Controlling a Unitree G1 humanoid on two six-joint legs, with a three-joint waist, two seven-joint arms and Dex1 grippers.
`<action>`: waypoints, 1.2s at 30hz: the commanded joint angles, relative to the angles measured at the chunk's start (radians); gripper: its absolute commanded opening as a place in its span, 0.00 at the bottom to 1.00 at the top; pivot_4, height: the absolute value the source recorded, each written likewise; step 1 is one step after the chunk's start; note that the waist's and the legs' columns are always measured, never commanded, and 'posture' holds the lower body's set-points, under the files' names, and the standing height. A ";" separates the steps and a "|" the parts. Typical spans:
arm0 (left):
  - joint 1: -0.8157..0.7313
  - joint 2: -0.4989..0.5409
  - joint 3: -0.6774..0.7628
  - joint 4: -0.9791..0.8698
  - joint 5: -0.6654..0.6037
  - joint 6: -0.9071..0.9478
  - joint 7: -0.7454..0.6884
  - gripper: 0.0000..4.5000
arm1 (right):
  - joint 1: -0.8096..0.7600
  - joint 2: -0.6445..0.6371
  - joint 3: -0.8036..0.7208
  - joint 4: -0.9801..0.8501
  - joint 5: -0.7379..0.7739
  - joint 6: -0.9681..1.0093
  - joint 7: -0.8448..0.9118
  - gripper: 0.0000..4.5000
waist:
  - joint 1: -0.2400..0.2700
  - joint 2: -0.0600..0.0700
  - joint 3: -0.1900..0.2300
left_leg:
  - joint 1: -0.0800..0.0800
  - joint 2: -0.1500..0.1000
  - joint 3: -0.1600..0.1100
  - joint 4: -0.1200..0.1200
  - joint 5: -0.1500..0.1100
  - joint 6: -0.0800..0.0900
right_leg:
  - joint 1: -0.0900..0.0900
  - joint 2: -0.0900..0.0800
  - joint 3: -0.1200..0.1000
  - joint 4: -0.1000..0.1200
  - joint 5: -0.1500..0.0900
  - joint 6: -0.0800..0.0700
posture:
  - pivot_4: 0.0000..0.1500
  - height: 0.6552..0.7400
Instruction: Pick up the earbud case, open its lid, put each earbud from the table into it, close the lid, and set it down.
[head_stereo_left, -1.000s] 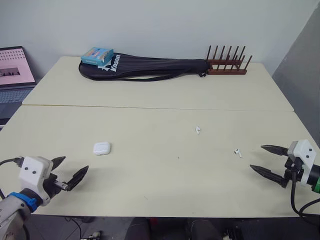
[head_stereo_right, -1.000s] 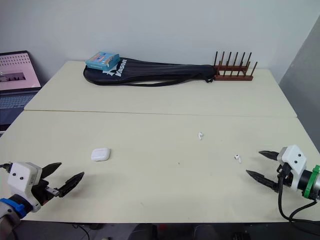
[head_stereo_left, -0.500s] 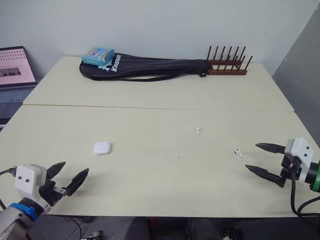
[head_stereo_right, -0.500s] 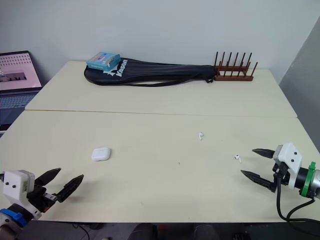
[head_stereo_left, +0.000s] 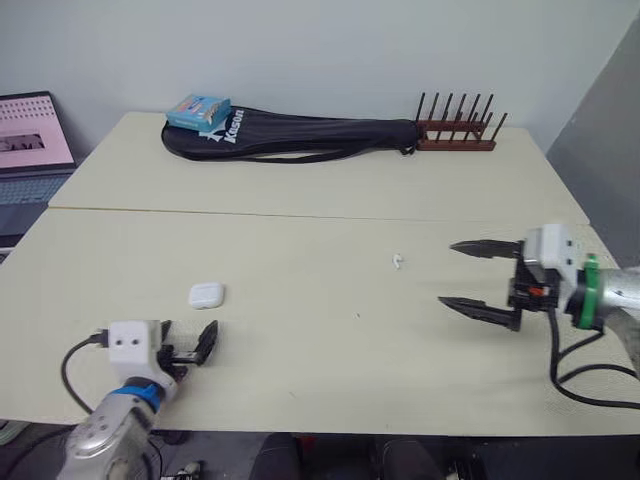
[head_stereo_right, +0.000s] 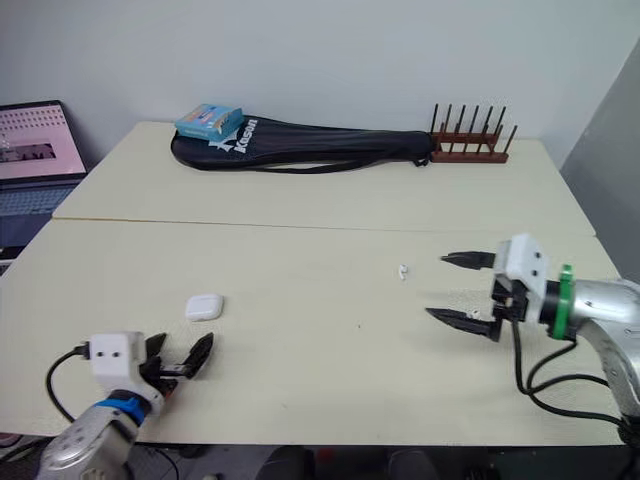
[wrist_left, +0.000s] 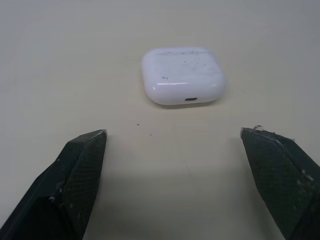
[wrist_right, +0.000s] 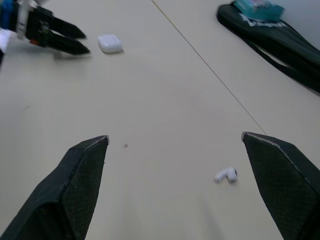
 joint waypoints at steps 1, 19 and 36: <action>-0.044 -0.022 -0.048 0.019 0.026 0.024 0.042 1.00 | -0.069 0.005 0.047 0.000 0.015 0.008 0.046 0.99 | 0.003 0.000 0.000 | 0.000 0.000 -0.001 0.000 0.000 0.000 | 0.000 0.000 0.000 0.000 0.000 0.000 | 1.00 0.44; -0.271 0.012 -0.069 0.171 0.034 0.238 0.083 0.91 | -0.168 0.007 0.112 0.029 0.006 0.015 0.120 1.00 | 0.006 0.013 -0.007 | 0.002 -0.002 -0.011 0.004 0.000 0.000 | 0.008 -0.001 -0.010 0.000 0.000 0.000 | 1.00 0.44; -0.166 0.151 -0.240 0.085 0.021 0.003 -0.324 0.62 | -0.036 -0.051 0.033 -0.089 0.094 0.180 0.054 1.00 | 0.005 0.016 -0.009 | 0.000 -0.002 -0.009 0.003 0.000 0.000 | 0.007 -0.002 -0.008 -0.004 0.000 0.000 | 1.00 0.44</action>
